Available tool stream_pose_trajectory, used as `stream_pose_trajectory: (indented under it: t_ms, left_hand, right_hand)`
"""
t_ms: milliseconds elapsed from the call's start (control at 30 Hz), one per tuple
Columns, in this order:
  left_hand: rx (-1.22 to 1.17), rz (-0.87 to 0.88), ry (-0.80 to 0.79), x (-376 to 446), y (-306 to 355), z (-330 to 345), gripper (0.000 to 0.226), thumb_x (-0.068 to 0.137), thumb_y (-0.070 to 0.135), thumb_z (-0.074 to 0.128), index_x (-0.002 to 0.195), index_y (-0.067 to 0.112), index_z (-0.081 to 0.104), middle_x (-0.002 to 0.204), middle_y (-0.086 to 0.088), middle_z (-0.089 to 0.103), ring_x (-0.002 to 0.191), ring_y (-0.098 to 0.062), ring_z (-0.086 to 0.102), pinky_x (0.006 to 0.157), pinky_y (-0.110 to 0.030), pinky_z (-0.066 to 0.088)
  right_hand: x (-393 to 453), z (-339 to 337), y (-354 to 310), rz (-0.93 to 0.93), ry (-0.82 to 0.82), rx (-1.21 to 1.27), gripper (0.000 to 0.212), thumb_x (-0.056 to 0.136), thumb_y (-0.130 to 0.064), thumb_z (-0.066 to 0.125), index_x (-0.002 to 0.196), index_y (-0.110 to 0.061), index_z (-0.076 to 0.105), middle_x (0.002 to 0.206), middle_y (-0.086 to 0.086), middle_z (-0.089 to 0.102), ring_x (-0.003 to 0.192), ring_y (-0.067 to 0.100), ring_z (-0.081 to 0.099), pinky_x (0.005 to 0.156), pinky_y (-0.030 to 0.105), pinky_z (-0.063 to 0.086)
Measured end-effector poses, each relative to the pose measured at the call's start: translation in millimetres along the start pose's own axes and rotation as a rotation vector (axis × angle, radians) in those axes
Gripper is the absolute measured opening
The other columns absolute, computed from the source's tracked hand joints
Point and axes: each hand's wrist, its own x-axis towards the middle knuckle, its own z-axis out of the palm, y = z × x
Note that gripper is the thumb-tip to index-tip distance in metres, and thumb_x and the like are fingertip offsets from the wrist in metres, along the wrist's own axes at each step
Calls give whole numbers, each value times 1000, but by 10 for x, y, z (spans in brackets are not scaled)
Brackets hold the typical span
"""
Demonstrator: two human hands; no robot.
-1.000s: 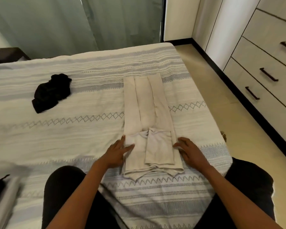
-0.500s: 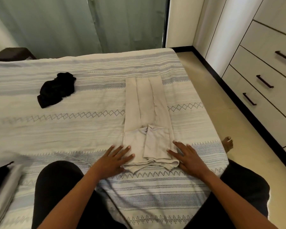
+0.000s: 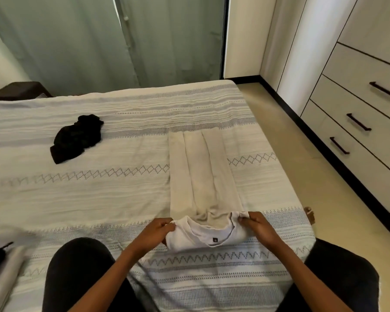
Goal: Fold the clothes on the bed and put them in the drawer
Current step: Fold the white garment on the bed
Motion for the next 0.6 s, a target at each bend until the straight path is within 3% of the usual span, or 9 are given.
stream_pose_trajectory:
  t_ms: [67, 167, 300, 433, 600]
  left_hand:
    - [-213, -174, 75, 63, -4, 41, 18, 97, 15, 57, 96, 2, 69, 89, -18, 72, 77, -28, 69, 63, -35, 55]
    - [-320, -325, 255, 205, -110, 139, 15, 96, 17, 61, 96, 4, 67, 90, -21, 71, 75, -31, 67, 60, -35, 56]
    - [-132, -285, 402, 296, -262, 262, 16, 95, 28, 63, 85, 16, 67, 90, -10, 71, 82, -28, 67, 76, -44, 57]
    - [-87, -219, 526, 288, -172, 356, 19, 98, 26, 58, 83, 15, 63, 86, -4, 67, 83, -23, 61, 66, -32, 42]
    - [-187, -89, 611, 496, 40, 342, 18, 102, 28, 52, 95, 17, 64, 93, -2, 68, 89, -21, 63, 74, -37, 47]
  right_hand:
    - [117, -4, -48, 144, 29, 11, 25, 96, -32, 61, 101, -14, 79, 99, 4, 78, 99, 22, 72, 89, 39, 52]
    - [309, 23, -30, 256, 77, -142, 29, 100, -33, 57, 94, -11, 76, 90, 5, 76, 89, 24, 71, 78, 37, 54]
    - [412, 57, -2, 308, 142, -211, 38, 98, -37, 60, 74, -9, 67, 72, 2, 68, 66, 16, 60, 63, 30, 41]
    - [446, 63, 28, 282, 169, -213, 36, 98, -31, 60, 70, -8, 62, 67, -1, 62, 64, 14, 56, 61, 30, 38]
    - [631, 86, -210, 170, 227, -83, 42, 98, -27, 63, 62, -17, 42, 52, -9, 39, 53, 8, 37, 52, 23, 28]
